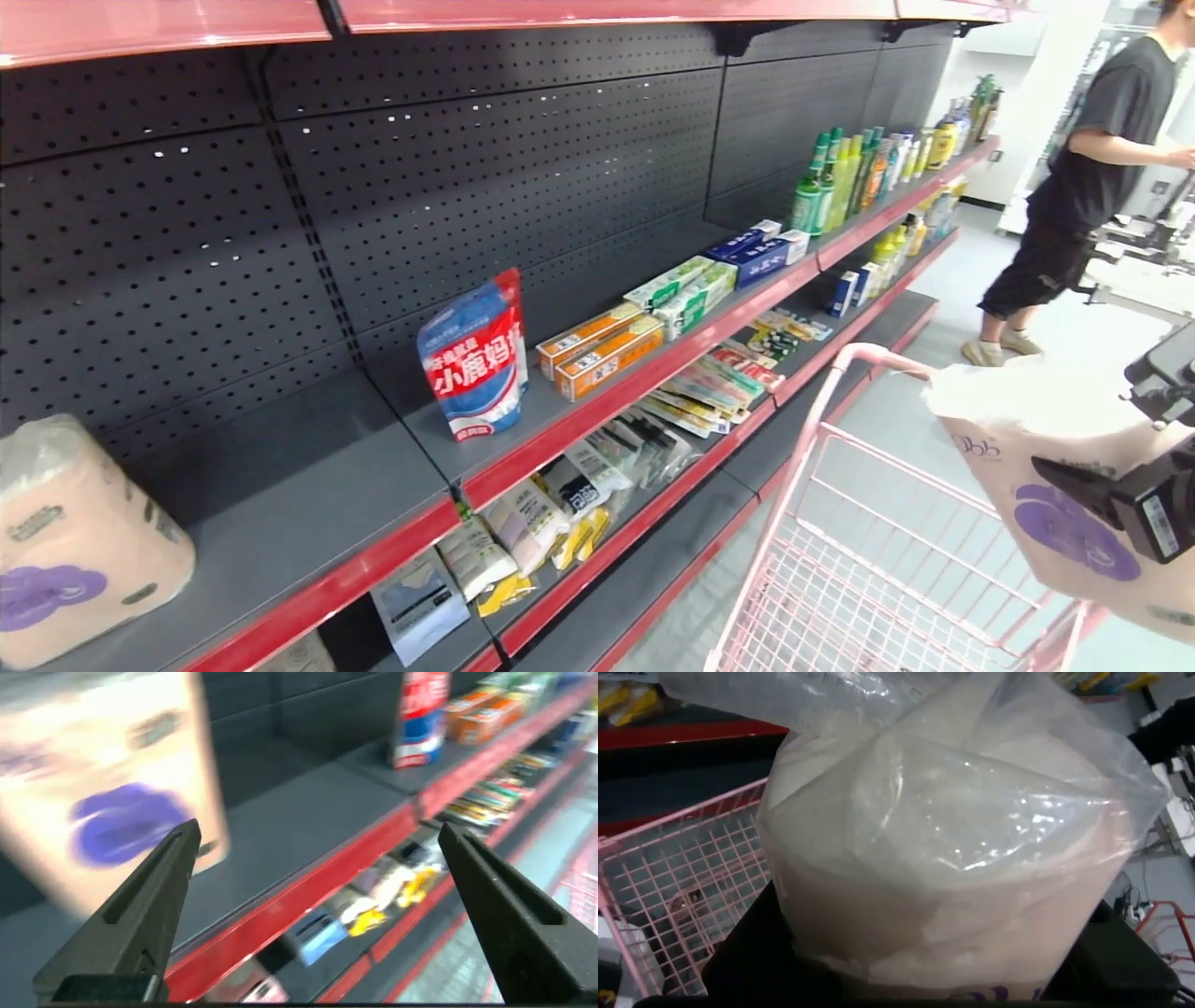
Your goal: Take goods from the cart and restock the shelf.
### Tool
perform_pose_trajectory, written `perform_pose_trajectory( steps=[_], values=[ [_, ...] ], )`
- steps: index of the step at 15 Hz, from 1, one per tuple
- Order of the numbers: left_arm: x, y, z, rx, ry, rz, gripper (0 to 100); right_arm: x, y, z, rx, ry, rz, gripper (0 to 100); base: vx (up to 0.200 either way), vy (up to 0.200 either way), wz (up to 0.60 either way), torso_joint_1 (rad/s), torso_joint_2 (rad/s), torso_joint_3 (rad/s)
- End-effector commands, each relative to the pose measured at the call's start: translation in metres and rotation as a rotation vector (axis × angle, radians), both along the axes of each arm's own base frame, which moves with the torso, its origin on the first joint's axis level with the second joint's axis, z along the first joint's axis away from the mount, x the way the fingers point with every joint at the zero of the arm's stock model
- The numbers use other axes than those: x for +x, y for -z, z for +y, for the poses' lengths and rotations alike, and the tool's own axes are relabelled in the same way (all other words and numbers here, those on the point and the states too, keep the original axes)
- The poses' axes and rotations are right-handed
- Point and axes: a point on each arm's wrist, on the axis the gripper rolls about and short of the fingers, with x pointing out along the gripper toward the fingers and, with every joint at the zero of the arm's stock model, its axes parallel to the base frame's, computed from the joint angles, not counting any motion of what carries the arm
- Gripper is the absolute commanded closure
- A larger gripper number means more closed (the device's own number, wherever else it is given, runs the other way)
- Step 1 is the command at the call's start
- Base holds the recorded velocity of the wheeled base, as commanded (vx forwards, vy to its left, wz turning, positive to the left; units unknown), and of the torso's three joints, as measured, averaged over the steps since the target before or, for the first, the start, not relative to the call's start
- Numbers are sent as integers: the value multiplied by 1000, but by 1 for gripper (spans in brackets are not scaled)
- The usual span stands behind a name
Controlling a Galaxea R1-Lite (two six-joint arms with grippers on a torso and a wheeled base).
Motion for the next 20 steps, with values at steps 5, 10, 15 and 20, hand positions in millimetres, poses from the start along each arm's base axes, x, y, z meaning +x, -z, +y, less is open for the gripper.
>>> perform_pose_trajectory(
  steps=[5,10,15,20],
  values=[
    [0,0,0,0,-1,0,0,-1,0,0,6,-1,1,100,0,0,600,7,5,0],
    [0,0,0,0,-1,0,0,-11,3,-1,7,1,-9,100,0,0,600,0,5,1],
    [0,-1,0,4,-1,-3,0,-23,10,-5,-1,29,-13,100,0,0,600,4,2,5],
    [0,0,0,0,-1,0,0,-50,15,-19,68,147,-69,100,0,0,0,0,0,0]
  ],
)
